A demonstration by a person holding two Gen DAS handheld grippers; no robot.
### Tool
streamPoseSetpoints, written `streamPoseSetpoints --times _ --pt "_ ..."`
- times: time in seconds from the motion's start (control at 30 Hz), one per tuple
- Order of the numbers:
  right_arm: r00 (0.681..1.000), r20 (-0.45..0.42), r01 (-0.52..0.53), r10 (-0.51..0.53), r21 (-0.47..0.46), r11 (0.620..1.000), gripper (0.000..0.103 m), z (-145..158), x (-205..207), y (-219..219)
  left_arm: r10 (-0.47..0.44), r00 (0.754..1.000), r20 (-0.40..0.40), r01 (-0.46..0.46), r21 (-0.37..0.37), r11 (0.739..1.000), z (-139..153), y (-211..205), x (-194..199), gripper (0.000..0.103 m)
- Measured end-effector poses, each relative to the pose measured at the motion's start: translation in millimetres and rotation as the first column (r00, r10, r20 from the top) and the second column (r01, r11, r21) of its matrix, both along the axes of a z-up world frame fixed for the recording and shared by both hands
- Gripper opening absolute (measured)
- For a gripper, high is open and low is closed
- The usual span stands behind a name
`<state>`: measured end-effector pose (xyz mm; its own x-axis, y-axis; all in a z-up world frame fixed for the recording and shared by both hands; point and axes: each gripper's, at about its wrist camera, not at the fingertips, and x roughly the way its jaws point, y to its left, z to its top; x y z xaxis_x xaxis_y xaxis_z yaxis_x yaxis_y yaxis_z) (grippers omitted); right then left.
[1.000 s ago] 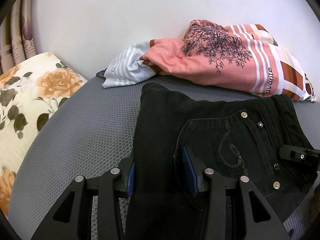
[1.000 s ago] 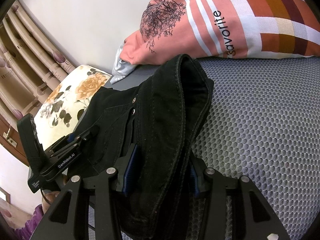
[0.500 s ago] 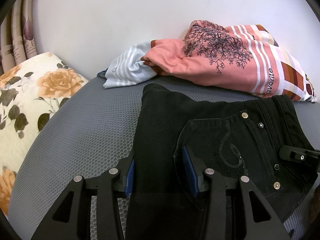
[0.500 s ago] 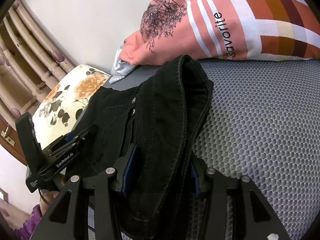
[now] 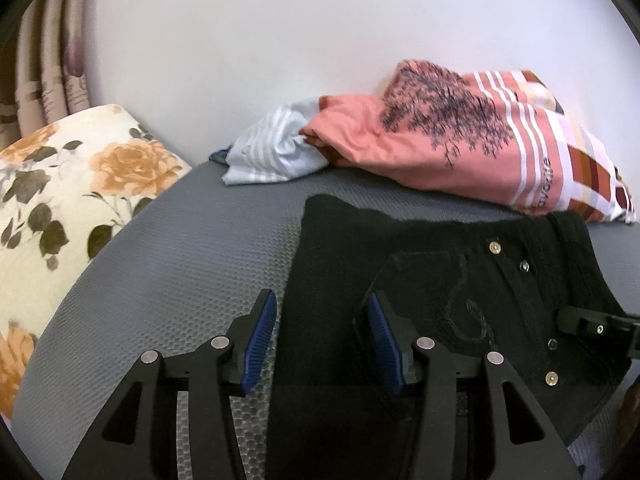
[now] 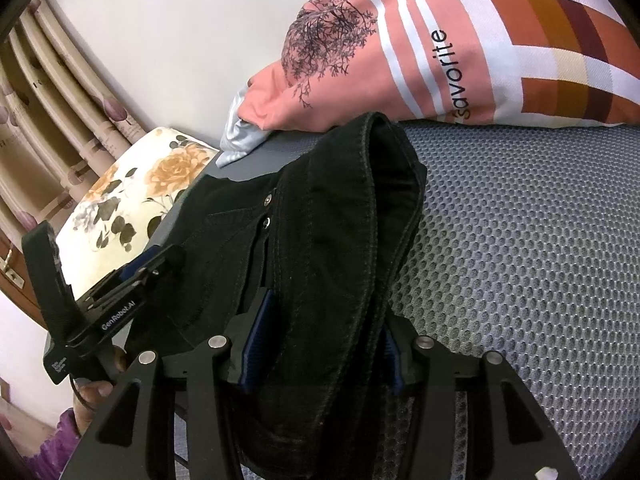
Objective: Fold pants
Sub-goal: 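Open both grippers and withdraw them from the folded jeans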
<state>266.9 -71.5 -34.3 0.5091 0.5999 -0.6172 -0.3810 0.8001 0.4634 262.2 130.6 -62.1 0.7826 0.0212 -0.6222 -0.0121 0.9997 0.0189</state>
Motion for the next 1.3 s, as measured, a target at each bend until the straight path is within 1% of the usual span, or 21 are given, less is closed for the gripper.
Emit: streamPoseSetpoints --times 0.17,0.27,0.33,0.4,0.53,0.67,0.7,0.73,0.77,0.83,0.93,1.0,1.07,1.13,1.17,1.23,1.3 --pt "1.0 0.0 0.002 -0.002 -0.001 1.0 0.049 -0.4 0.1 -0.9 0.012 1.0 0.007 -0.012 0.029 1.0 0.8 -5.8 -5.0 0.056" --pt "1.0 0.002 0.005 -0.005 -0.003 1.0 0.049 -0.5 -0.5 -1.6 0.027 0.999 0.022 -0.028 0.048 0.998 4.4 -7.8 -9.0 0.067" --pt "1.0 0.003 0.006 -0.006 -0.007 1.0 0.049 -0.2 -0.3 -1.3 0.063 0.996 0.056 -0.066 0.062 0.996 11.8 -6.2 -15.8 0.077" --pt "1.0 0.014 0.008 -0.008 -0.019 1.0 0.049 1.9 -1.8 -0.3 0.073 0.994 0.077 -0.078 0.058 0.995 19.9 -4.2 -22.3 0.082" --pt "0.999 0.042 0.023 -0.021 -0.049 0.999 0.049 8.7 -7.6 -1.0 0.093 0.989 0.112 -0.099 0.048 0.994 42.6 1.8 -34.6 0.084" --pt "0.995 0.082 0.066 -0.062 -0.052 0.996 0.049 27.0 -20.9 -10.6 0.12 0.98 0.16 -0.131 0.06 0.99 66.7 3.2 -54.6 0.089" --pt "0.993 0.102 0.071 -0.067 -0.04 0.997 0.049 36.0 -26.7 -14.9 0.122 0.977 0.175 -0.135 0.061 0.989 74.7 2.8 -61.2 0.092" --pt "0.99 0.123 0.074 -0.069 -0.034 0.997 0.049 44.9 -31.7 -17.4 0.122 0.975 0.185 -0.135 0.062 0.989 81.3 1.9 -66.3 0.097" --pt "0.985 0.16 0.068 -0.061 -0.036 0.997 0.049 58.8 -41.6 -19.5 0.125 0.973 0.196 -0.139 0.057 0.989 91.1 1.0 -73.8 0.099" --pt "0.978 0.205 0.047 -0.036 -0.052 0.998 0.049 76.9 -55.7 -18.5 0.131 0.966 0.223 -0.14 0.025 0.99 109.7 0.7 -89.2 0.1" --pt "0.965 0.261 0.01 0.006 -0.06 0.998 0.05 102.8 -84.8 -17.2 0.104 0.961 0.255 -0.105 -0.012 0.994 136.5 -3.2 -111.3 0.103" --pt "0.959 0.281 -0.012 0.023 -0.039 0.999 0.052 116.0 -104.5 -19.3 0.081 0.957 0.277 -0.081 -0.014 0.997 151.7 -8.5 -124.5 0.103" --pt "0.955 0.293 -0.025 0.032 -0.026 0.999 0.056 125.1 -120.6 -20.4 0.052 0.955 0.291 -0.054 -0.002 0.999 166.6 -16.1 -136.9 0.103" --pt "0.951 0.305 -0.038 0.043 -0.024 0.999 0.058 132.8 -136.0 -19.7 0.021 0.956 0.293 -0.025 0.009 1.0 178.3 -24.5 -147.0 0.103" --pt "0.949 0.313 -0.041 0.047 -0.025 0.999 0.058 135.8 -143.0 -19.7 -0.001 0.959 0.284 0.001 0.002 1.0 183.8 -28.6 -151.7 0.103" --pt "0.945 0.321 -0.052 0.056 -0.02 0.998 0.06 140.8 -153.8 -18.8 -0.045 0.964 0.261 0.054 -0.025 0.998 188.9 -33.4 -158.1 0.103" --pt "0.945 0.323 -0.055 0.055 -0.011 0.998 0.062 144.2 -164.1 -20.6 -0.052 0.964 0.259 0.069 -0.059 0.996 192.7 -36.6 -167.2 0.103"
